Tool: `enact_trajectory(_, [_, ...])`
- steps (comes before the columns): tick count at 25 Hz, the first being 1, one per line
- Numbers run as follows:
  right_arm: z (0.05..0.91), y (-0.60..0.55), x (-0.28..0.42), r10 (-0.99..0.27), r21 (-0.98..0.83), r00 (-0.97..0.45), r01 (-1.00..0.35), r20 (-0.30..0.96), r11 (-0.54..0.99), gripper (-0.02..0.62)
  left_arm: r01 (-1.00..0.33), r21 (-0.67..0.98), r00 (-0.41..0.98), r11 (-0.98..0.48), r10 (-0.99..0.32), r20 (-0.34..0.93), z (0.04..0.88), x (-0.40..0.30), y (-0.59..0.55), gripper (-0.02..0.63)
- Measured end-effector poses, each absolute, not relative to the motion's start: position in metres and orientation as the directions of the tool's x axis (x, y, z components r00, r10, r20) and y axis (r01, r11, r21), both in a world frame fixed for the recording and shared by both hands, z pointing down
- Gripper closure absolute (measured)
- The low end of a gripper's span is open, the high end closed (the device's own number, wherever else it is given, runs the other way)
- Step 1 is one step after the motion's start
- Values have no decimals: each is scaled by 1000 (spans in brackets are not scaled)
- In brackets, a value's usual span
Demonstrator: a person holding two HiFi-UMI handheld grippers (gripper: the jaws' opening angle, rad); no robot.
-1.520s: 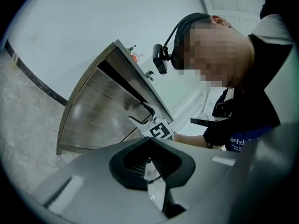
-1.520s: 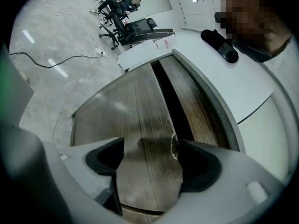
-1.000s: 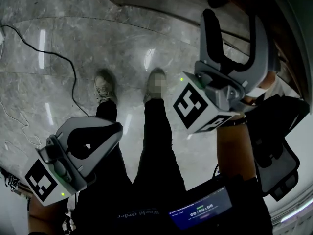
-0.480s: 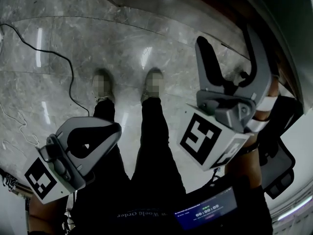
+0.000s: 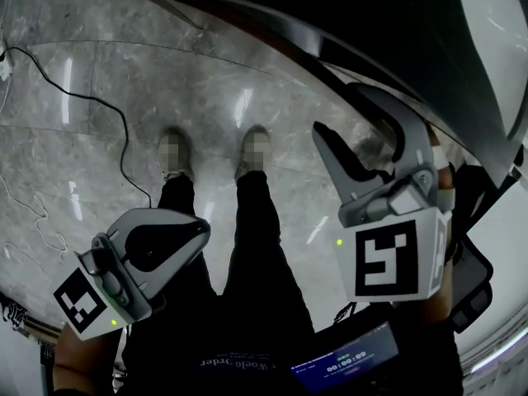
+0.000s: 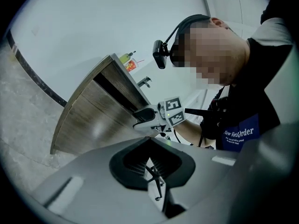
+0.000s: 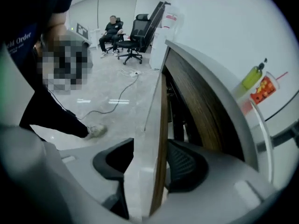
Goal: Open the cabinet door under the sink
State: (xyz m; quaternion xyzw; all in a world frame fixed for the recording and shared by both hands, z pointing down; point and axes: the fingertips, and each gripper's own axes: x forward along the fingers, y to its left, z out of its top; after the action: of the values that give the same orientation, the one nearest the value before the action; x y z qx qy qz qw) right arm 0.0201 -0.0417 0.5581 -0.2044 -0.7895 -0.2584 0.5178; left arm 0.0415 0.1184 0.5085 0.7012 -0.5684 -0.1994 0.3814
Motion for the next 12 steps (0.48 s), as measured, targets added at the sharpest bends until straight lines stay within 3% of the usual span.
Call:
enact_trajectory(2, [558,-32,27,97,136,-364,564,926,814,391,-640,765,278,-69,-950,146,504,43,122,606])
enact_trajectory(9, [568,-30,25,204,-64,-361,364,910,929,397,-611,786,277,-94,-955,101,483,37,132,606])
enact_trajectory(12, [596,-38,27,149,-14,-330,378,932,926,397,-621,777,283,-108,-954,93,471,30,140,606])
